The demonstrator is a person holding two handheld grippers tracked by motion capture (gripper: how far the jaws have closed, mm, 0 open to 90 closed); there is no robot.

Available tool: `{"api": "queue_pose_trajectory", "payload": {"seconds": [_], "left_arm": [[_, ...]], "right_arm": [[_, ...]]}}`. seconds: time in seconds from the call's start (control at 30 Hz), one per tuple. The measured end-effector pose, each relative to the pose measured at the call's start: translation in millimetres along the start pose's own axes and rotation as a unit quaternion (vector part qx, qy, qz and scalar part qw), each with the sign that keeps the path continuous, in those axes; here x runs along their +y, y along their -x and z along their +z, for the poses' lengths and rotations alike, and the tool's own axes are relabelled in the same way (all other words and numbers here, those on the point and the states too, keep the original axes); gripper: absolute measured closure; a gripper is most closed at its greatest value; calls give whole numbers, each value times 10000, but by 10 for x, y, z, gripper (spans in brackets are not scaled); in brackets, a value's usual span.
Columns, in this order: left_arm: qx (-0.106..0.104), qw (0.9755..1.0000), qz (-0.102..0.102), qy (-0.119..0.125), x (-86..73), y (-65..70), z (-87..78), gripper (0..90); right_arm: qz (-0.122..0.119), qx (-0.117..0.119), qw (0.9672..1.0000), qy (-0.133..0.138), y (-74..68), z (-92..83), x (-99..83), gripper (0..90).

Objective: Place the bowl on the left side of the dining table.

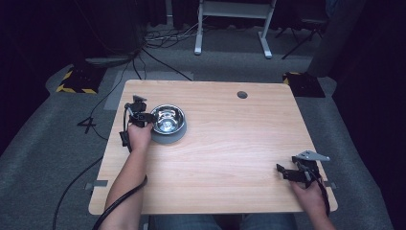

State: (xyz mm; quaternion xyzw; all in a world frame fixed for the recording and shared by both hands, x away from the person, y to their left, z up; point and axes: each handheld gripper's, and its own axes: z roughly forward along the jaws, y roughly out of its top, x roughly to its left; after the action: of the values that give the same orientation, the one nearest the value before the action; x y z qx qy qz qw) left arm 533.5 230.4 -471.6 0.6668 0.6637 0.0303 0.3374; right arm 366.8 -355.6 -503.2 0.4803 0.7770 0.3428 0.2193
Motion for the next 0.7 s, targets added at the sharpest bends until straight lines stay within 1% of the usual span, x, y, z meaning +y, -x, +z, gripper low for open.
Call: {"api": "queue_pose_trajectory", "payload": {"seconds": [0.1, 0.13, 0.2, 0.27, 0.3, 0.37, 0.4, 0.43, 0.47, 0.5, 0.53, 0.67, 0.7], "left_arm": [[11, 10000, 4, -21, 1, 6, 1, 861], [-17, 10000, 1, -72, 4, 5, -8, 860], [38, 10000, 35, -74, 4, 3, -10, 859], [27, 9999, 29, -125, 0, 4, -12, 856], [73, 9999, 43, -121, -2, 3, -12, 854], [99, 9996, 95, -243, -7, 7, -19, 847], [159, 9994, 141, -282, -8, 4, -22, 842], [116, 9995, 120, -285, -16, 6, -19, 839], [187, 9993, 152, -289, -19, 5, -26, 837], [170, 9992, 134, -325, -25, 13, -27, 835], [205, 9992, 155, -312, -29, 16, -27, 833], [322, 9984, 246, -389, -30, 23, -42, 820], [350, 9982, 274, -406, -30, 26, -45, 805]], "right_arm": [[-1, 0, 10000, 1, 0, 0, 0, 204], [2, 0, 10000, 1, 0, 0, 0, 204], [1, -1, 10000, 1, 0, 0, 0, 204], [0, 1, 10000, 1, 0, 0, 0, 204], [0, 0, 10000, 0, 0, 0, 0, 204], [1, 0, 10000, 1, 0, 0, 0, 203], [1, 0, 10000, 1, 0, 0, 0, 204], [0, 0, 10000, 3, 0, 0, 0, 204], [1, 1, 10000, 0, 0, 0, 0, 203], [0, 0, 10000, 0, 0, 0, 0, 204], [1, 1, 10000, 1, 0, 0, 0, 204], [-1, 0, 10000, 1, 0, 0, 0, 204], [0, 1, 10000, 0, 0, 0, 0, 204]]}}
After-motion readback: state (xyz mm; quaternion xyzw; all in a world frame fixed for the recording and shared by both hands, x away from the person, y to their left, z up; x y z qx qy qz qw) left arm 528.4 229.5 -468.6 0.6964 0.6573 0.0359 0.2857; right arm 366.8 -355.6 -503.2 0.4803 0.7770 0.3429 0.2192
